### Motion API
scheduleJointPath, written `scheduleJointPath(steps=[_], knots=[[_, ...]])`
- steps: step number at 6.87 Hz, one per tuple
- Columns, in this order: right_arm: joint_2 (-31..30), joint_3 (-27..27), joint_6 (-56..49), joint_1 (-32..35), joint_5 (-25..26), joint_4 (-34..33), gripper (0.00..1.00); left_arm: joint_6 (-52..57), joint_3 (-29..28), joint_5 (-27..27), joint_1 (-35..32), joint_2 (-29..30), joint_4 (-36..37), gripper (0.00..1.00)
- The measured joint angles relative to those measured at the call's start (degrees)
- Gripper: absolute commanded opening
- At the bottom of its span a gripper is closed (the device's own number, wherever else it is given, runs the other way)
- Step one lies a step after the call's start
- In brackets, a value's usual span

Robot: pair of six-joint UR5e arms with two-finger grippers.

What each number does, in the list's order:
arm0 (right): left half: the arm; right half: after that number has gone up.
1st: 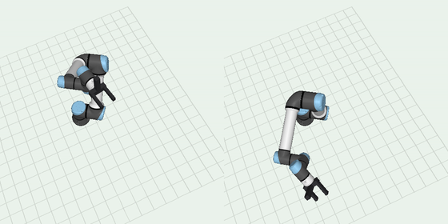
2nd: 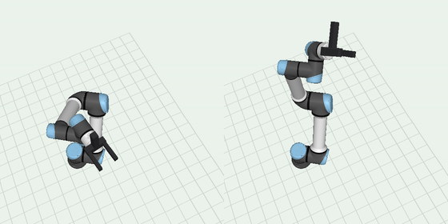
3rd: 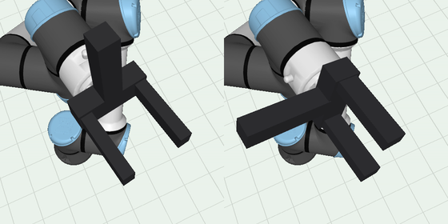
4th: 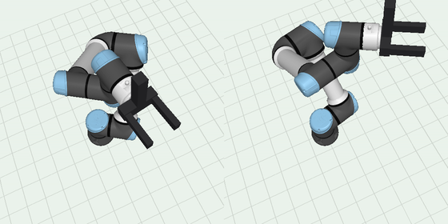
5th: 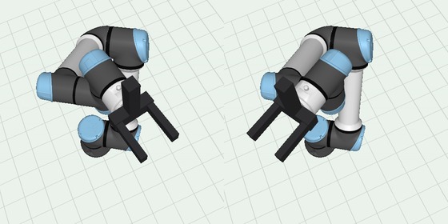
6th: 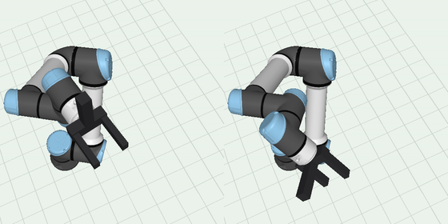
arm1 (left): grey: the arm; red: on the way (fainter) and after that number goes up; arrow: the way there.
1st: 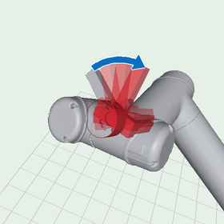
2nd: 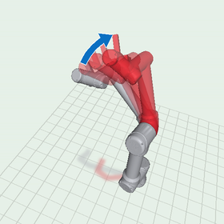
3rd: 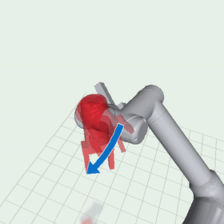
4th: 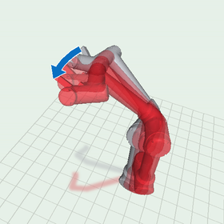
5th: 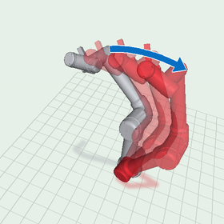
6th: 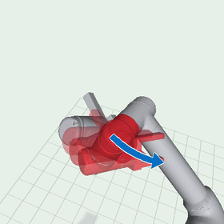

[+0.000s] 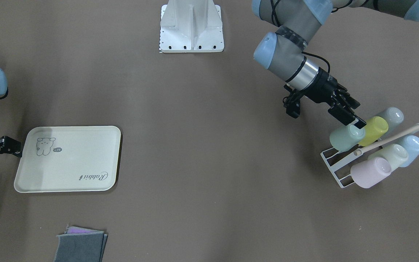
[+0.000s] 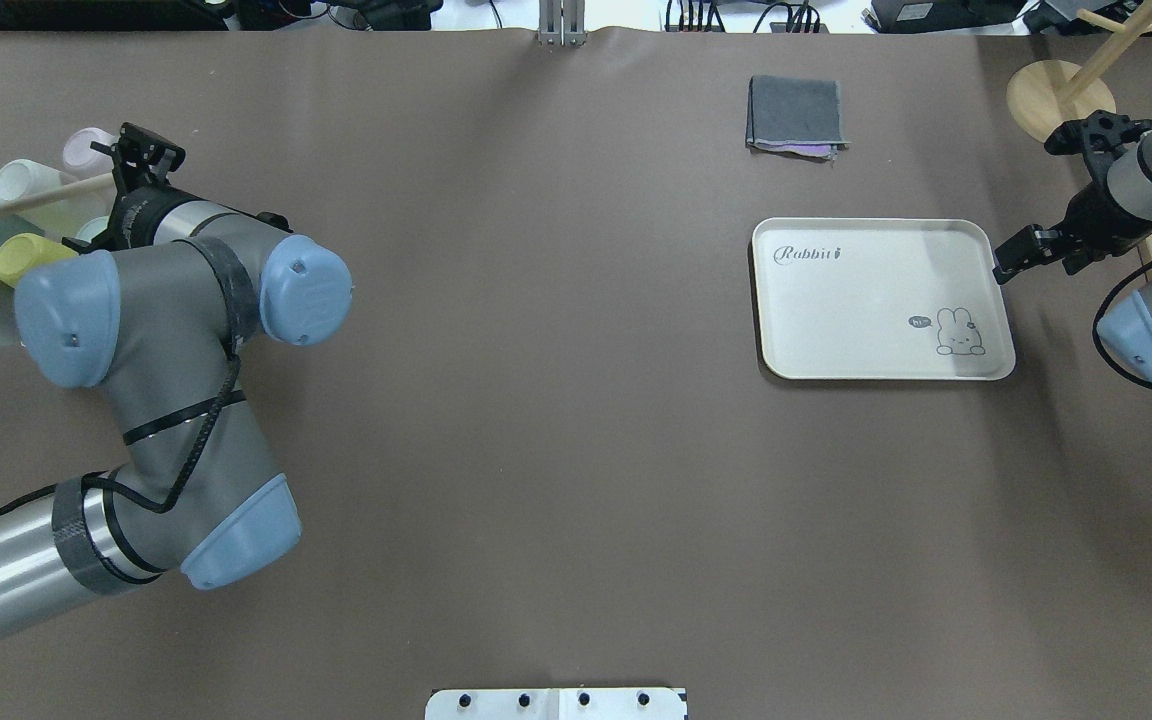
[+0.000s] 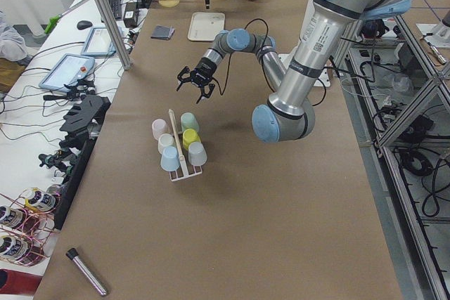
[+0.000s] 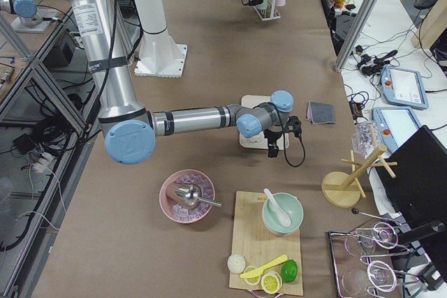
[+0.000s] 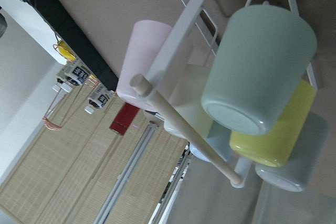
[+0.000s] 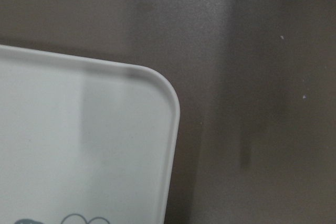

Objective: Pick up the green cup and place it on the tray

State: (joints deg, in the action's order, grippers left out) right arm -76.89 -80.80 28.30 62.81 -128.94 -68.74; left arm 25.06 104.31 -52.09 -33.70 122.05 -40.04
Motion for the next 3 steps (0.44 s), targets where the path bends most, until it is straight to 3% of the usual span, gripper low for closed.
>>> scheduleJointPath(steps=[3], knots=[[1.4,2.5,1.3,-1.2,0.3,0.7,1.00,4.2,-5.1,6.3,2.2,0.5,-0.4,0.98]])
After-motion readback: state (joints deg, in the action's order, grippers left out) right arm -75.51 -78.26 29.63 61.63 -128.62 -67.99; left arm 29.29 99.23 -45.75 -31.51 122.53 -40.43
